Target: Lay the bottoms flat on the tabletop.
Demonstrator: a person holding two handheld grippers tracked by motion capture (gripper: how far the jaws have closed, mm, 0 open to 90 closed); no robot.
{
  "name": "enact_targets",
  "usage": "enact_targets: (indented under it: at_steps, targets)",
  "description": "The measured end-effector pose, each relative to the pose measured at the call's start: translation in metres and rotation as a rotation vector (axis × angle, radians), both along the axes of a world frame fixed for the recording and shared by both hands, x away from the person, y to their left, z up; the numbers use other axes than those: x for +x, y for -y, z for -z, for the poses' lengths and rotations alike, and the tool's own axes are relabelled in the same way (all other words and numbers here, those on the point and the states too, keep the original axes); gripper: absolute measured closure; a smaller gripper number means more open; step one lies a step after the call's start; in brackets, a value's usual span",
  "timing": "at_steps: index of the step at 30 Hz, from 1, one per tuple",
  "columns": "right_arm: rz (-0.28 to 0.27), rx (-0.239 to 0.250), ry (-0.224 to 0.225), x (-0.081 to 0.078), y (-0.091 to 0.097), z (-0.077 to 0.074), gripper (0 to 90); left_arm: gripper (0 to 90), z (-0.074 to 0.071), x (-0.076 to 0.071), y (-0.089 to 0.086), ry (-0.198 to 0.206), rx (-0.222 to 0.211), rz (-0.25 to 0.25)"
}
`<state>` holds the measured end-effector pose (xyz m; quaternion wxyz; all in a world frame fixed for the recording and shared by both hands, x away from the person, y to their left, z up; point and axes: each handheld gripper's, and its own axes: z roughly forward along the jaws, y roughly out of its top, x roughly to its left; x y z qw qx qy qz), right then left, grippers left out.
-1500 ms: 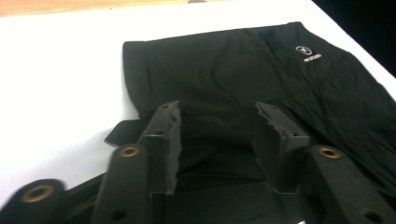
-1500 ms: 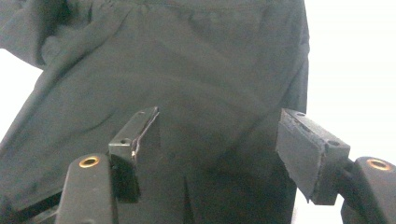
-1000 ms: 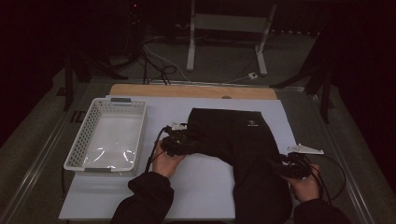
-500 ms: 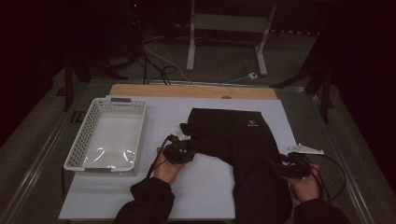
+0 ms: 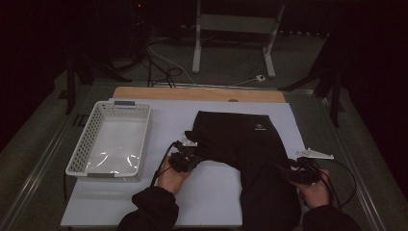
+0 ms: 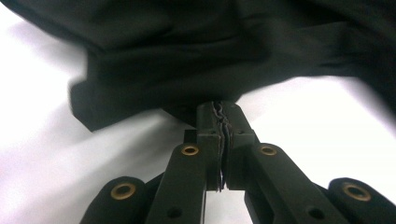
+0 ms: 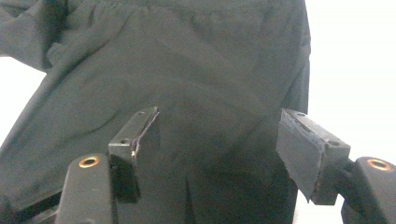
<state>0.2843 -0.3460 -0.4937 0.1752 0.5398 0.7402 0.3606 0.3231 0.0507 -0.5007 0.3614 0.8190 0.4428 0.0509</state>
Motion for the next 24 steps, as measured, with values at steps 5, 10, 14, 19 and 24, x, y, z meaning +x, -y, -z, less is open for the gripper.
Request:
enact_targets:
  at_steps: [5,10,14,19,24]
  targets:
    - [0.001,-0.001,0.002,0.000,-0.001,0.000,31.4,87.9,-0.006,-0.023,0.001,-0.022,-0.018,0.043]
    - [-0.006,-0.002,-0.001,0.000,-0.001,0.000,31.4,87.9,-0.007,-0.041,0.004,-0.031,-0.009,0.081]
    - [0.001,0.000,0.002,0.000,-0.001,0.000,31.4,87.9,-0.011,-0.051,0.003,-0.014,0.011,0.108]
    - [-0.002,-0.002,-0.001,0.000,-0.001,0.000,31.4,87.7,-0.005,-0.056,-0.001,-0.026,0.049,0.108]
    - [0.001,-0.003,-0.002,0.000,0.000,0.000,31.4,72.9,-0.004,-0.054,-0.005,-0.017,0.036,0.066]
